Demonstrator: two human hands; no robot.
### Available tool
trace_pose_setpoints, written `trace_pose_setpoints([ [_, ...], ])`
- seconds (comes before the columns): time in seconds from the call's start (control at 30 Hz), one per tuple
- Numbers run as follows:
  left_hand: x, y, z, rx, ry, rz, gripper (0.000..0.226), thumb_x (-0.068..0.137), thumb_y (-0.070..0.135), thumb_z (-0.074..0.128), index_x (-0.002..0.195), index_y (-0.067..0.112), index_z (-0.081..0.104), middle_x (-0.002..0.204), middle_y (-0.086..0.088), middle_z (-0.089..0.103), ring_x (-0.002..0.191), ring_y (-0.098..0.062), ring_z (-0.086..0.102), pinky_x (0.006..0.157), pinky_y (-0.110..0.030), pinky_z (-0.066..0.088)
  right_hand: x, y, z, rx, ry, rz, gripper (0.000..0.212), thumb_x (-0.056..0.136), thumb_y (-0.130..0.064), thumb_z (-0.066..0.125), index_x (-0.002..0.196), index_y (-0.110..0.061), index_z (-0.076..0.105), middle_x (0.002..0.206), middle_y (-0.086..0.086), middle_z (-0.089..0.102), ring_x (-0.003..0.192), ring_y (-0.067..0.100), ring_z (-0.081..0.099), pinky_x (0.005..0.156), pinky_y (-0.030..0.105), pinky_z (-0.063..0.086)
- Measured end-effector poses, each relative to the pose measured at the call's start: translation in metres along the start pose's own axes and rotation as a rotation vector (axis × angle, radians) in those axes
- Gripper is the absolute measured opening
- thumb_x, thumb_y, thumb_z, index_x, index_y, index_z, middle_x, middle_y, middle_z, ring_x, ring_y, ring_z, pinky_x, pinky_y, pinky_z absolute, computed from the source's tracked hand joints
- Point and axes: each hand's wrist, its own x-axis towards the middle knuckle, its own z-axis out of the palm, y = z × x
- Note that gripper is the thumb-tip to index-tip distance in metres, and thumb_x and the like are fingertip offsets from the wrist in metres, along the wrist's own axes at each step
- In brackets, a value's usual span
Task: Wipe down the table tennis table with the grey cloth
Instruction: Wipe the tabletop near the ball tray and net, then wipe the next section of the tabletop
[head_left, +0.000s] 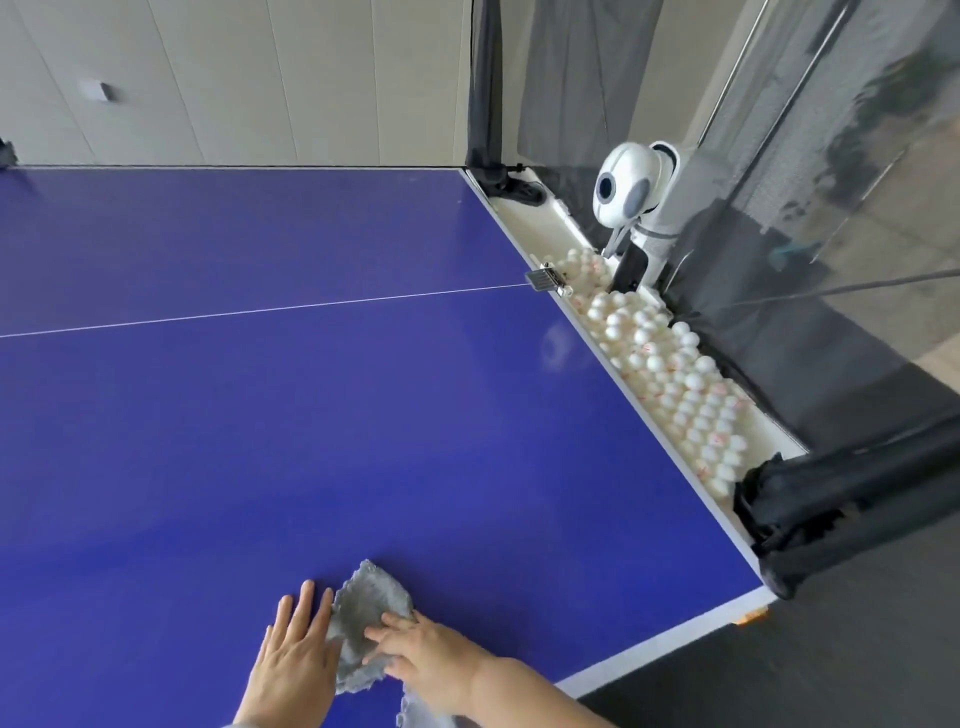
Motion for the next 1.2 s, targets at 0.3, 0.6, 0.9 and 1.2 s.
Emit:
trace_pose_setpoints([
  [0.3, -0.033, 0.045, -0.023, -0.385, 0.001, -0.217, 0.025, 0.101, 0.021, 0.048, 0.076, 0.015, 0.045, 0.086, -0.004, 0.059, 0.077, -0.022, 0.051, 0.064, -0.031, 0.04, -0.044, -0.02, -0.039, 0.223, -0.04, 0.183, 0.025, 0.103, -0.024, 0.045, 0.106, -0.011, 0.065, 0.108, 0.012, 0.063, 0.095, 0.017, 0.046, 0.089, 0.037, 0.042],
  [0.6, -0.111, 0.01, -0.088, -1.262, 0.429, -0.478, 0.014, 0.101, 0.011, 0.047, 0.095, 0.001, 0.053, 0.088, -0.019, 0.069, 0.069, -0.034, 0.073, 0.075, -0.049, 0.061, -0.03, -0.127, -0.054, 0.535, 0.075, -0.13, 0.024, 0.103, -0.016, 0.046, 0.112, -0.012, 0.068, 0.095, -0.007, 0.064, 0.082, 0.002, 0.056, 0.081, 0.02, 0.045],
  [0.9, -0.227, -0.096, -0.117, -1.402, 0.699, -0.596, 0.01, 0.099, 0.005, 0.05, 0.093, 0.001, 0.058, 0.085, -0.016, 0.063, 0.075, -0.028, 0.064, 0.066, -0.04, 0.056, -0.019, -0.27, 0.042, 0.43, -0.201, -0.279, 0.021, 0.099, -0.008, 0.052, 0.111, -0.013, 0.068, 0.108, 0.003, 0.072, 0.099, 0.013, 0.064, 0.083, 0.018, 0.047],
  [1.2, -0.396, -0.263, -0.108, -1.564, 0.988, -0.784, 0.01, 0.098, 0.005, 0.049, 0.097, 0.001, 0.058, 0.081, -0.013, 0.061, 0.074, -0.025, 0.058, 0.064, -0.036, 0.049, -0.019, -0.447, 0.224, 0.317, -0.459, -0.315, 0.048, 0.089, 0.004, 0.053, 0.131, -0.02, 0.05, 0.128, -0.001, 0.058, 0.12, 0.013, 0.056, 0.106, 0.032, 0.045],
])
